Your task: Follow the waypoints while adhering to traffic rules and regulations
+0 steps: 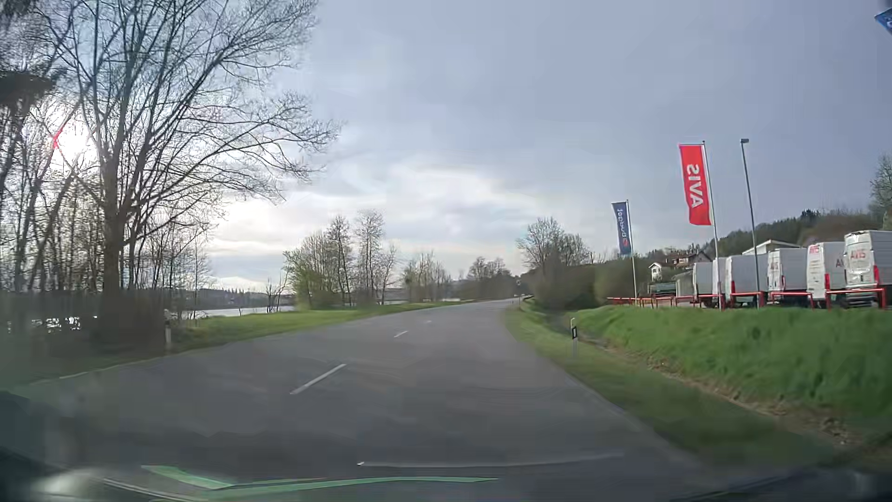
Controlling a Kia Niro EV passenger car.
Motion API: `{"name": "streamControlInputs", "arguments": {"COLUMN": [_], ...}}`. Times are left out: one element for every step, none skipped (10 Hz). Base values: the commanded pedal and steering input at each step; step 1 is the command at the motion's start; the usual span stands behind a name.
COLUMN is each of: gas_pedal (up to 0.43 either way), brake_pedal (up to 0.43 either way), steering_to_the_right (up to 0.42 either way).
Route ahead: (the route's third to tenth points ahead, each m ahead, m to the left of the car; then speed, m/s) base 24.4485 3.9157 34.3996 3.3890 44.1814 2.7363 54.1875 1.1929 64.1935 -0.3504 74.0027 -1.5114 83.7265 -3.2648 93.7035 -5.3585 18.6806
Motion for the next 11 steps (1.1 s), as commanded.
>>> {"name": "streamControlInputs", "arguments": {"gas_pedal": [0.138, 0.138, 0.138, 0.138, 0.138, 0.138, 0.138, 0.138, 0.138, 0.138, 0.150], "brake_pedal": [0.000, 0.000, 0.000, 0.000, 0.000, 0.000, 0.000, 0.000, 0.000, 0.000, 0.000], "steering_to_the_right": [0.008, 0.009, 0.009, 0.010, 0.011, 0.011, 0.011, 0.011, 0.011, 0.011, 0.012]}}
